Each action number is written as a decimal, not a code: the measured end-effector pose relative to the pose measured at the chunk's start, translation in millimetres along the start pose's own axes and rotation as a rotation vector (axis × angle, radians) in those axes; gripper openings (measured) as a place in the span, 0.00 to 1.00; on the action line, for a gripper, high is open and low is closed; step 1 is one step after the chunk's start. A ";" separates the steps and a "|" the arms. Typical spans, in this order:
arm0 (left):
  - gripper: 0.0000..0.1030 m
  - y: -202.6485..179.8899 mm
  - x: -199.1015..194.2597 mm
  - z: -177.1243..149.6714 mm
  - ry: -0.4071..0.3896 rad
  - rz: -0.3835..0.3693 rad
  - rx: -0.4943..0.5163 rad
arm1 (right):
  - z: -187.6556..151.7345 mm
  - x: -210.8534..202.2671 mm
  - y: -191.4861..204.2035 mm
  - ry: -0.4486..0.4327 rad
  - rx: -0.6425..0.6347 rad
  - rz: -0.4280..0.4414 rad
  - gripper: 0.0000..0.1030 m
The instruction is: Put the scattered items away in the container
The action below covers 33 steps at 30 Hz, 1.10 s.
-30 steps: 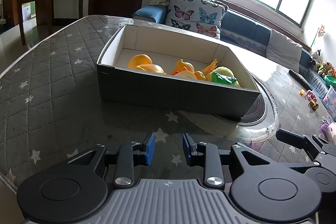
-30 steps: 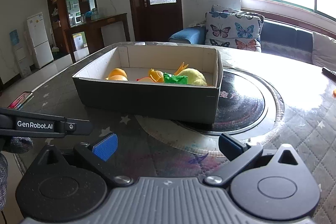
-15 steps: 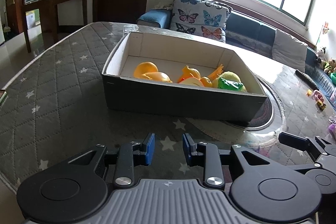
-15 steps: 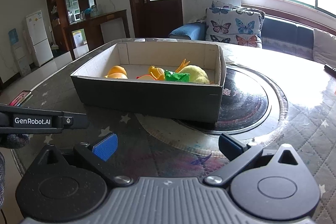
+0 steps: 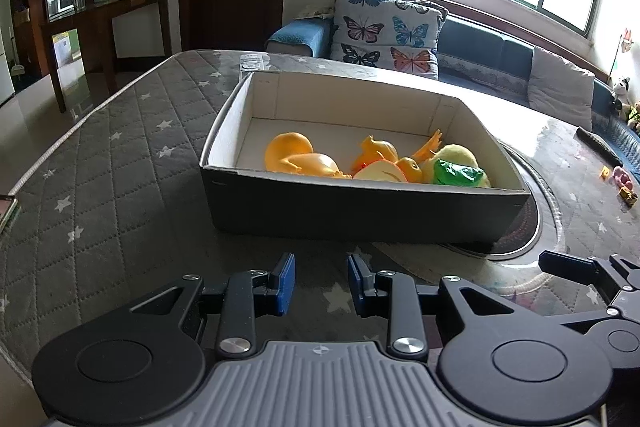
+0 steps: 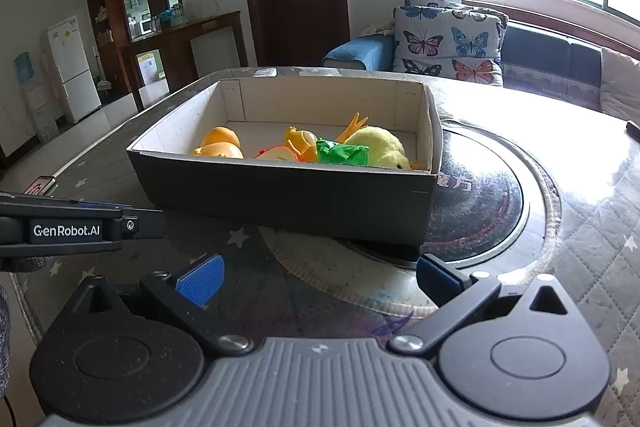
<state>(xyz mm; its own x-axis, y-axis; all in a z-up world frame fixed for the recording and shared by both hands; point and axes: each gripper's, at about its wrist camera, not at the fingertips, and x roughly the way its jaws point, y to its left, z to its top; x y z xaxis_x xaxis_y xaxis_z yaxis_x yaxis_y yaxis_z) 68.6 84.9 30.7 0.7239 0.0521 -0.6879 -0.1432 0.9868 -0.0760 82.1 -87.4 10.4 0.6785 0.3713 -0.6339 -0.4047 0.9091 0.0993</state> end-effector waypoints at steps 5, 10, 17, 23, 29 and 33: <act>0.30 1.4 5.0 6.4 -0.005 0.021 0.017 | 5.8 5.6 1.3 0.005 -0.005 0.002 1.00; 0.30 -0.4 10.6 11.1 -0.014 0.051 0.055 | 11.0 12.9 1.9 0.016 -0.009 0.000 1.00; 0.30 -2.7 18.9 15.1 -0.015 0.073 0.091 | 17.6 22.7 0.4 0.032 -0.007 -0.001 1.00; 0.30 -2.8 25.5 20.2 -0.011 0.070 0.103 | 23.6 28.5 -0.2 0.039 -0.006 0.003 1.00; 0.30 -2.9 32.8 23.0 0.007 0.066 0.109 | 28.9 34.6 -0.8 0.047 -0.005 0.005 1.00; 0.30 -2.9 38.0 22.2 0.027 0.066 0.113 | 29.4 40.1 -1.0 0.059 -0.007 0.005 1.00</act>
<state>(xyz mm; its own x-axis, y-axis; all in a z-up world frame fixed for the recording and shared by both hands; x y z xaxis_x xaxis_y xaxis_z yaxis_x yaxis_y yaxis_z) 111.5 87.4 20.8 0.6966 0.1151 -0.7082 -0.1121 0.9924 0.0510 127.7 -67.9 7.4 0.6392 0.3638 -0.6776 -0.4125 0.9058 0.0971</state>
